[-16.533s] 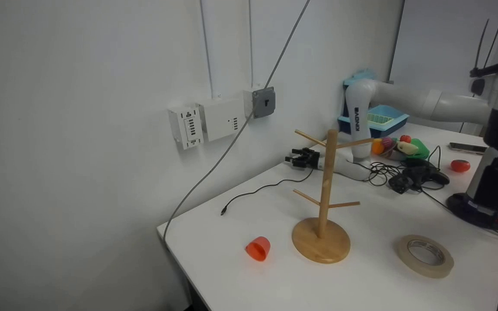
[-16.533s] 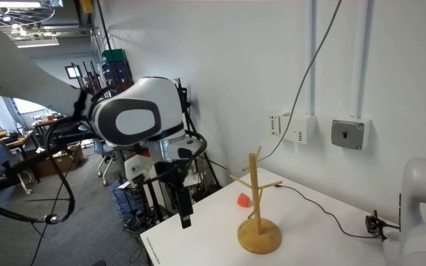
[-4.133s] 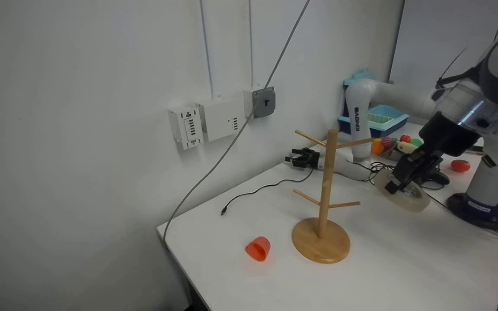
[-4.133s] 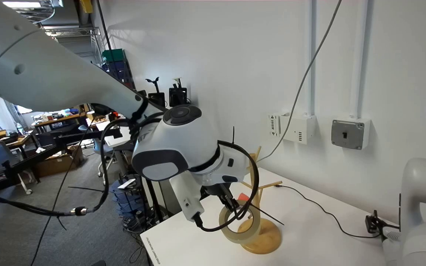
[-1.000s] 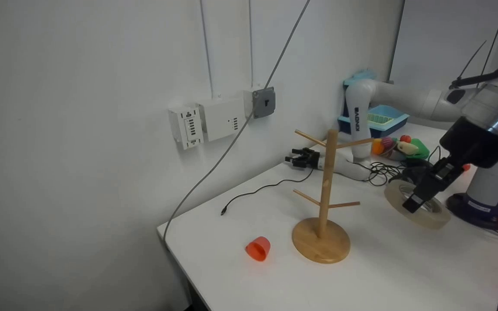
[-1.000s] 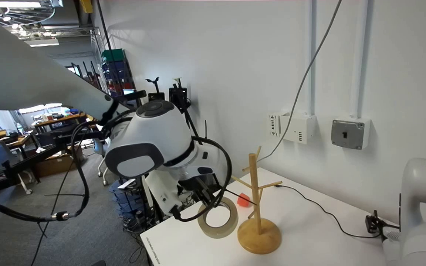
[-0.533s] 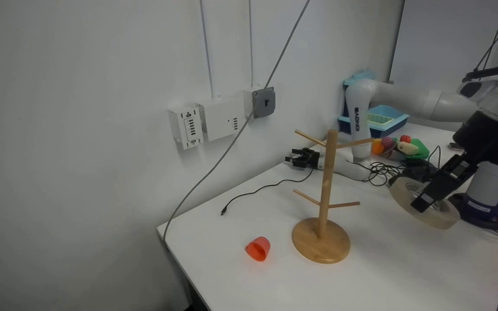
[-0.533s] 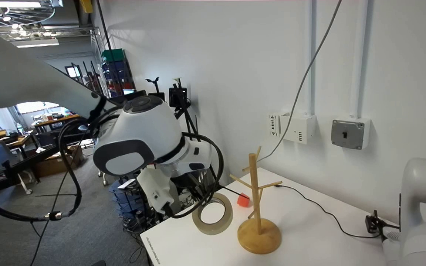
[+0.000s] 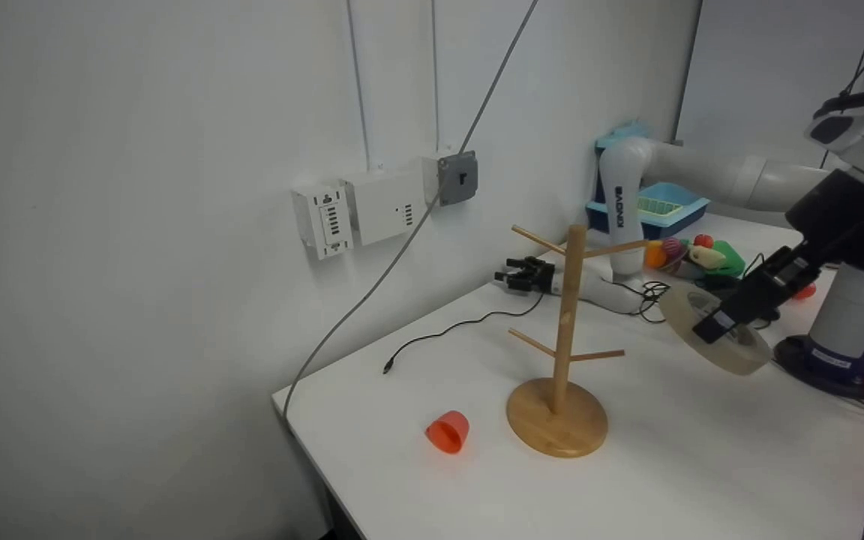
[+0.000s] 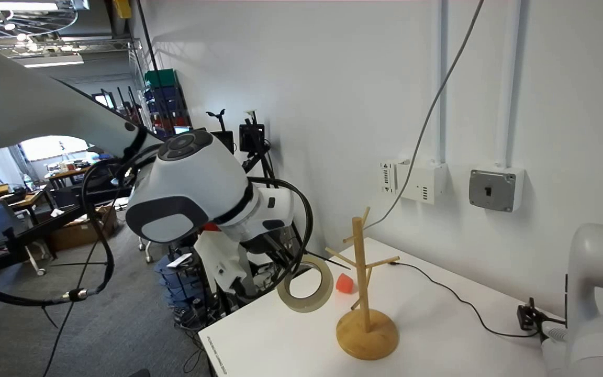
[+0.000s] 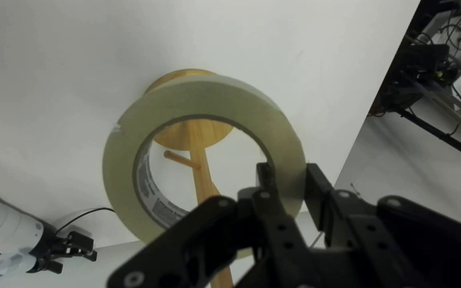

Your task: Hang the tape on the wooden object

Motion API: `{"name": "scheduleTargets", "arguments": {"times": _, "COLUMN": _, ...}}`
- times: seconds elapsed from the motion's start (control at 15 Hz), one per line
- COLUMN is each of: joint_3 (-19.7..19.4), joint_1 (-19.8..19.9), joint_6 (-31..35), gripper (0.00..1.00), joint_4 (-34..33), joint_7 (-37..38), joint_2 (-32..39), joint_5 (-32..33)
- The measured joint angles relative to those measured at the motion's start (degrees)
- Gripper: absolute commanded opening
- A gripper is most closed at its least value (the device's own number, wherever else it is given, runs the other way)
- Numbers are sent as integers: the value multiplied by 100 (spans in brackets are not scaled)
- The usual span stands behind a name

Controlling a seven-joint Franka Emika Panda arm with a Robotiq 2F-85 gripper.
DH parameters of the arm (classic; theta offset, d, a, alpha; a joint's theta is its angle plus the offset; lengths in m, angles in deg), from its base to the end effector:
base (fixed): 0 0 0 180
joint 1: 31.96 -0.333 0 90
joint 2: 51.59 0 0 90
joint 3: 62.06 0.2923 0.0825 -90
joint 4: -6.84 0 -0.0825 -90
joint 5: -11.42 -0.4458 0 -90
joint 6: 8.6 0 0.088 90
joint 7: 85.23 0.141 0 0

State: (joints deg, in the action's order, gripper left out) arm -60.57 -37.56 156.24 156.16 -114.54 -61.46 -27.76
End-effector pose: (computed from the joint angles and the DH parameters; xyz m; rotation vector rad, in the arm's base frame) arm 0.5153 0.0329 0.2534 -2.8360 -0.0171 -0.6859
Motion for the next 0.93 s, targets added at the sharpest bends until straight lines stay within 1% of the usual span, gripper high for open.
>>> {"name": "scheduleTargets", "arguments": {"times": 0.53, "joint_3": -29, "joint_1": -459, "joint_6": 1100, "gripper": 6, "joint_4": -30, "joint_7": -1133, "joint_2": -9, "joint_5": -1351}}
{"name": "scheduleTargets", "arguments": {"times": 0.93, "joint_3": -126, "joint_1": -781, "joint_6": 1517, "gripper": 6, "joint_4": -115, "joint_7": -1724, "joint_2": -62, "joint_5": -2097}}
